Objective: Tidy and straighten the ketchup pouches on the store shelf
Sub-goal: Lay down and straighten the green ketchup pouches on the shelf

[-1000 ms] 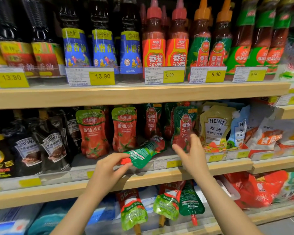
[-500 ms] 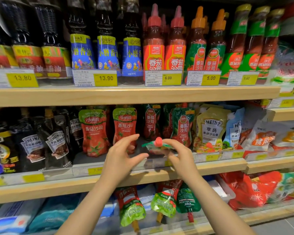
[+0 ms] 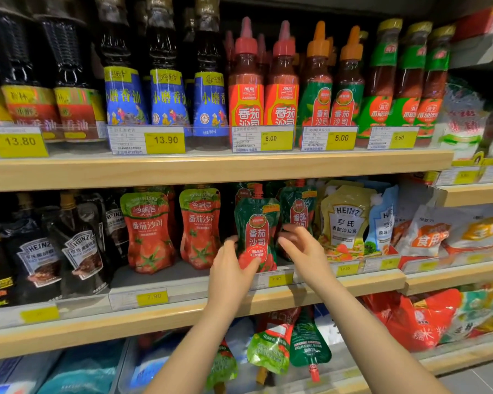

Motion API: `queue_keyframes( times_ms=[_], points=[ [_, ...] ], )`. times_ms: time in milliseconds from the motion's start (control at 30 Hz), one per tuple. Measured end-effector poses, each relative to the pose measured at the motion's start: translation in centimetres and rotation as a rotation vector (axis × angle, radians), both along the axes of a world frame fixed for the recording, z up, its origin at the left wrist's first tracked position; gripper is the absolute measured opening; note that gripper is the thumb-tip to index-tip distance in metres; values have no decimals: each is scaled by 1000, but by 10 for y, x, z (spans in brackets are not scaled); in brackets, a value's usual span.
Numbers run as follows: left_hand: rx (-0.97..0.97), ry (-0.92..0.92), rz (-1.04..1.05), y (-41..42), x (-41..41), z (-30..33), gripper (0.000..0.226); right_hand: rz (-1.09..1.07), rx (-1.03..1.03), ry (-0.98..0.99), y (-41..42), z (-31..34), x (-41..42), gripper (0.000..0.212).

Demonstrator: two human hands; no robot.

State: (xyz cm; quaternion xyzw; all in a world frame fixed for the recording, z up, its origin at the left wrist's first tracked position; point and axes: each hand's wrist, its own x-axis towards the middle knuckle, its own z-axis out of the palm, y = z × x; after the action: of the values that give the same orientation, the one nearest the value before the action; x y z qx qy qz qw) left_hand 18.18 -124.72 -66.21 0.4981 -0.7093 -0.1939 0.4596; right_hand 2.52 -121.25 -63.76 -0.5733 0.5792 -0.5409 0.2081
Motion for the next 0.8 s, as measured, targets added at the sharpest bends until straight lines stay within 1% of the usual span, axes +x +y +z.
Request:
queue_keyframes(
  times_ms=[33, 100, 167, 267, 333, 433, 533, 633, 700, 800],
  points=[
    [10, -14, 36, 2, -5, 0, 66, -39, -23, 46, 8, -7, -9, 30],
    [55, -57, 98, 2, -16, 1, 75, -184, -65, 192, 21, -22, -30, 26],
    [99, -101, 151, 3, -25, 4, 75, -322, -81, 342, 27, -35, -49, 21],
    [128, -157, 222, 1, -36, 10, 72, -403, -56, 466, 23, -44, -61, 16],
    [151, -167, 233, -7, -40, 11, 71, -435, -58, 516, 18, -48, -61, 13],
    [201, -192, 227, -19, -46, 13, 66, -452, -101, 494, 14, -54, -61, 10],
    [172, -139, 243, -28, -54, 17, 74, -434, -124, 472, 13, -55, -64, 10],
    [219, -120, 249, -36, -59, 20, 77, -410, -97, 456, 14, -52, -65, 13],
    [235, -107, 242, -37, -58, 17, 76, -428, -75, 422, 13, -49, -65, 19],
    [262, -68, 240, -34, -56, 10, 79, -483, 9, 401, 2, -35, -58, 37]
  ],
)
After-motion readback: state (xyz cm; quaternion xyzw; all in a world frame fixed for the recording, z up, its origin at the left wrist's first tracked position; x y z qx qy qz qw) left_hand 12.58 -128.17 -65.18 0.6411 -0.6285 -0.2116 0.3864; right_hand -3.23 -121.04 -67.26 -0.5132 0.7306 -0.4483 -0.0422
